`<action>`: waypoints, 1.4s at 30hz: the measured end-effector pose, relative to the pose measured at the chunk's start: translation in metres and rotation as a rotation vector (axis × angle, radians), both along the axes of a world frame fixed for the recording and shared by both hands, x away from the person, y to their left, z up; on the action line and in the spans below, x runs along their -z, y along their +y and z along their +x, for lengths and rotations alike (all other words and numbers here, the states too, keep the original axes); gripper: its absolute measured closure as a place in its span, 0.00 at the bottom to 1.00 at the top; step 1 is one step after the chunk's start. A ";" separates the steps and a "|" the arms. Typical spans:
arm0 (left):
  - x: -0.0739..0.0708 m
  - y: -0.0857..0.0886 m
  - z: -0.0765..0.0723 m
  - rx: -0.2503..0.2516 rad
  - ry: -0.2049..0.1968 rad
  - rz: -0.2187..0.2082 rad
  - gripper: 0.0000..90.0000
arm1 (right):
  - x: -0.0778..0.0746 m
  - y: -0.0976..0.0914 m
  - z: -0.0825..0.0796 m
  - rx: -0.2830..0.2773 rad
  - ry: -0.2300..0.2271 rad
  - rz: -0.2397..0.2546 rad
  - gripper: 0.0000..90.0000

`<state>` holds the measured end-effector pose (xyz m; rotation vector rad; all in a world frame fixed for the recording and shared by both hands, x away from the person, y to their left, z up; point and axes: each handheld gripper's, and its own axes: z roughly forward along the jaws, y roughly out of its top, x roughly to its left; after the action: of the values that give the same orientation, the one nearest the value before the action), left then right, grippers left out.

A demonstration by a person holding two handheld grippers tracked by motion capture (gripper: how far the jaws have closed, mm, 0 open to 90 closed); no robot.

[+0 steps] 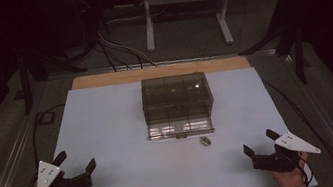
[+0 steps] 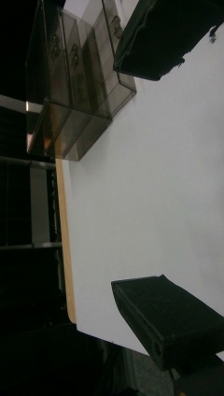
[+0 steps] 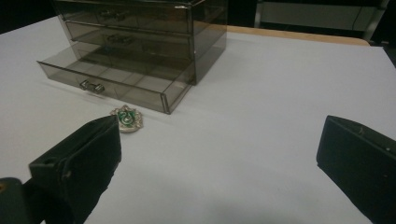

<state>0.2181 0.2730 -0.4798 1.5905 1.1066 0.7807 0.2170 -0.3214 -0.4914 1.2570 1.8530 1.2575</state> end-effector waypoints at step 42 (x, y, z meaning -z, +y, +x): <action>0.004 0.001 -0.002 -0.035 -0.015 0.014 0.01 | -0.003 0.006 0.004 0.044 -0.018 -0.017 0.00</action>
<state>0.2161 0.2737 -0.4836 1.5784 1.1227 0.8235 0.2206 -0.3158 -0.4880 1.2670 1.8098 1.2236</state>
